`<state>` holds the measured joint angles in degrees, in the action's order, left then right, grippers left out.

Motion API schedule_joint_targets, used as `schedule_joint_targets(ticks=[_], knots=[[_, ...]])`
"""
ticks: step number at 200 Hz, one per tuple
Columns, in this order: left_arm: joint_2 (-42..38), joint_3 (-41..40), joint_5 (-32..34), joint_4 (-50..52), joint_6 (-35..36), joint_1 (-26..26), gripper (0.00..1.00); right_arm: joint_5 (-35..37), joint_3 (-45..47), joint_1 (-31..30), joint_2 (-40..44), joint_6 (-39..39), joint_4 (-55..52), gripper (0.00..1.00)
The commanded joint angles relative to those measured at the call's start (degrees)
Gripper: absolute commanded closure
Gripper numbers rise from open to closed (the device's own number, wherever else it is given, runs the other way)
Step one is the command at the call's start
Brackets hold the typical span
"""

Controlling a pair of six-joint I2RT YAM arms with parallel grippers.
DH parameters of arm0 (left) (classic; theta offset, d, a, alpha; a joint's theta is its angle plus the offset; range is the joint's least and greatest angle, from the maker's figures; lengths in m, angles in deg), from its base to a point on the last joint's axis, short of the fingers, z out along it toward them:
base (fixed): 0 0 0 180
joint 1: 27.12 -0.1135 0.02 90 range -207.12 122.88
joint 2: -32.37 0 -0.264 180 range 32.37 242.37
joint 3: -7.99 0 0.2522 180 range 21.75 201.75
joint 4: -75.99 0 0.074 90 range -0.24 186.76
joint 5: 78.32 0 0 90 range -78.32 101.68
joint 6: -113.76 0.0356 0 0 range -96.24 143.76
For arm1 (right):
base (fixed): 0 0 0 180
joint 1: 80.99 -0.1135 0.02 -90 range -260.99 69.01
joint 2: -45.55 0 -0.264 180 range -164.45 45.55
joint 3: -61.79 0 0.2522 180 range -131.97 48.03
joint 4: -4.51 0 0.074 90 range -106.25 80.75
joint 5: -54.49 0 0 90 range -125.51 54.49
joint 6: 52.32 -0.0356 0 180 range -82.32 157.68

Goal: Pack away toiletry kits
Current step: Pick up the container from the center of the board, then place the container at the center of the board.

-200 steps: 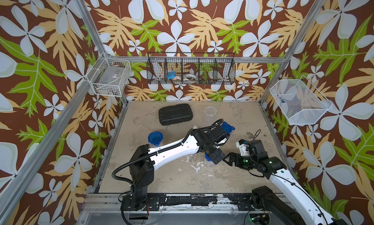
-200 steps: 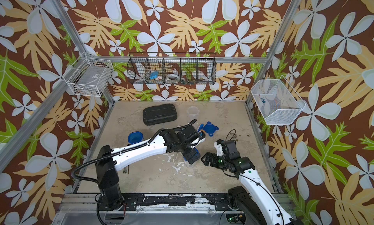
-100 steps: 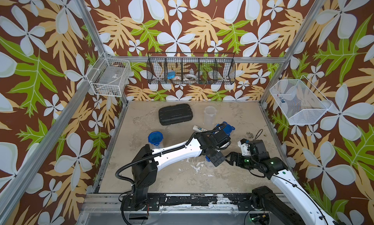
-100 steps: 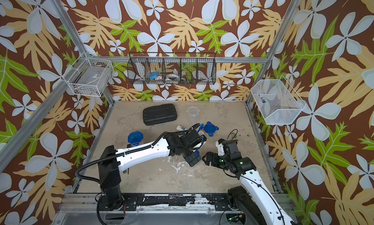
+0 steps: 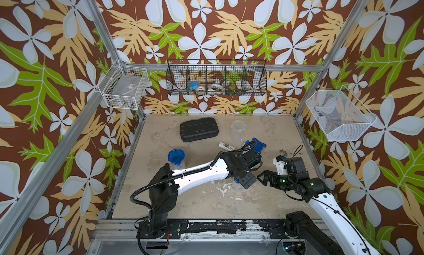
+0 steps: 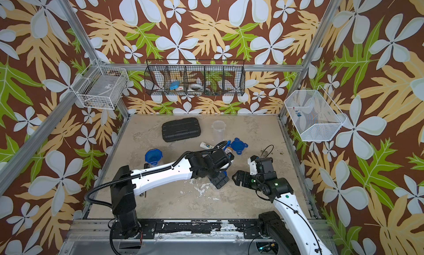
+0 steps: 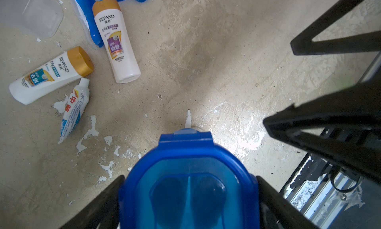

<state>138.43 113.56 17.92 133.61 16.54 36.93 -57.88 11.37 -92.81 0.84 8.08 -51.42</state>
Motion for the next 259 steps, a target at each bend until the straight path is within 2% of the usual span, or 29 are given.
schedule_joint_targets(ticks=[1,51,93,137,179,224,259], knots=[[0.5,-0.7,1.2,1.3,-0.7,0.2,0.07,0.0,-0.4,0.3,0.2,0.7,-0.3,0.04],[-0.5,-0.7,3.7,2.5,-2.6,0.1,0.13,0.1,-1.5,1.0,0.5,1.1,-0.5,0.04],[-3.8,-1.3,9.6,4.8,-8.9,-1.8,0.17,-0.1,-3.3,1.0,-1.1,1.6,0.1,0.04],[-10.0,-9.2,9.9,3.2,-14.5,-9.7,0.22,0.4,-6.6,1.0,-3.4,3.5,-0.9,0.04],[-13.2,-14.6,11.5,1.8,-14.2,-18.8,0.22,1.0,-8.4,1.0,-3.9,4.2,-2.0,0.04],[-12.0,-13.9,11.6,-0.2,-11.8,-27.5,0.22,1.3,-9.5,1.0,-3.7,4.5,-3.0,0.04],[-10.1,-13.9,10.7,-2.1,-9.2,-30.8,0.21,2.5,-11.5,1.0,-4.0,4.8,-4.0,0.04]])
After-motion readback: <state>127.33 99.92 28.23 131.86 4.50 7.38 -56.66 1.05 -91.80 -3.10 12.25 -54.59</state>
